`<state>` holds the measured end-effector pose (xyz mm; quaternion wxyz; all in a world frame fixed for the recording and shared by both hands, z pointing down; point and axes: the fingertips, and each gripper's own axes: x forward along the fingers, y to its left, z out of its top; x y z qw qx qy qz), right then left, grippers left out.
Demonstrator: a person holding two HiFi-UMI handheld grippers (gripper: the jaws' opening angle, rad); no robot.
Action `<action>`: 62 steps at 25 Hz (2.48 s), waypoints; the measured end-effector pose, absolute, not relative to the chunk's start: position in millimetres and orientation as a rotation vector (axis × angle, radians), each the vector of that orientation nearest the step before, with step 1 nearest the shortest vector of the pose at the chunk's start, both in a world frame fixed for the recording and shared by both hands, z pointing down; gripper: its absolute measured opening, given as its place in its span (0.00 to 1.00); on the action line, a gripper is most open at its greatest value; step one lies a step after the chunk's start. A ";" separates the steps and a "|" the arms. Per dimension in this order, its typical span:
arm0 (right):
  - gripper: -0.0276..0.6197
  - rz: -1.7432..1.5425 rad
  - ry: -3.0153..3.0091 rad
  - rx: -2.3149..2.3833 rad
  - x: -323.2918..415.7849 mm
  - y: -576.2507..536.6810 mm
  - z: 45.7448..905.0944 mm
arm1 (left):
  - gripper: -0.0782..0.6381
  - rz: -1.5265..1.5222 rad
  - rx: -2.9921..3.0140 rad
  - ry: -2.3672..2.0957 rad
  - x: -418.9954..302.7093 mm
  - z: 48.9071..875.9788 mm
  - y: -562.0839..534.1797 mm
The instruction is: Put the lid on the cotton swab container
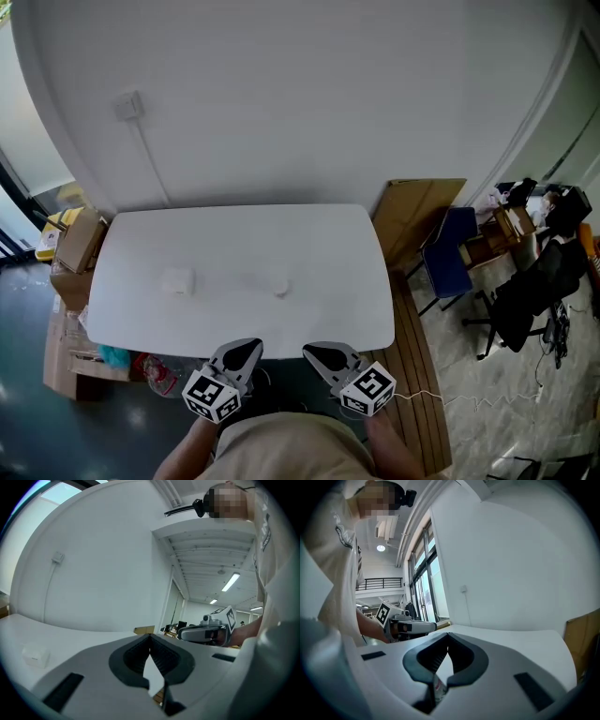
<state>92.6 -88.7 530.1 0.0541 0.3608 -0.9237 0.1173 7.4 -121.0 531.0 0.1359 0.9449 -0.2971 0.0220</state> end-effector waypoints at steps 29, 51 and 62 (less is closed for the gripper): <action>0.07 0.397 -2.586 1.148 77.0 -250.2 560.3 | 0.13 0.054 2.744 -0.669 12.1 534.2 -237.0; 0.07 0.593 -2.328 0.856 70.0 -329.1 688.4 | 0.13 0.094 2.693 -0.868 5.5 548.2 -240.9; 0.07 0.716 -2.276 0.861 76.8 -321.3 718.5 | 0.13 0.101 2.672 -0.858 4.3 555.6 -241.5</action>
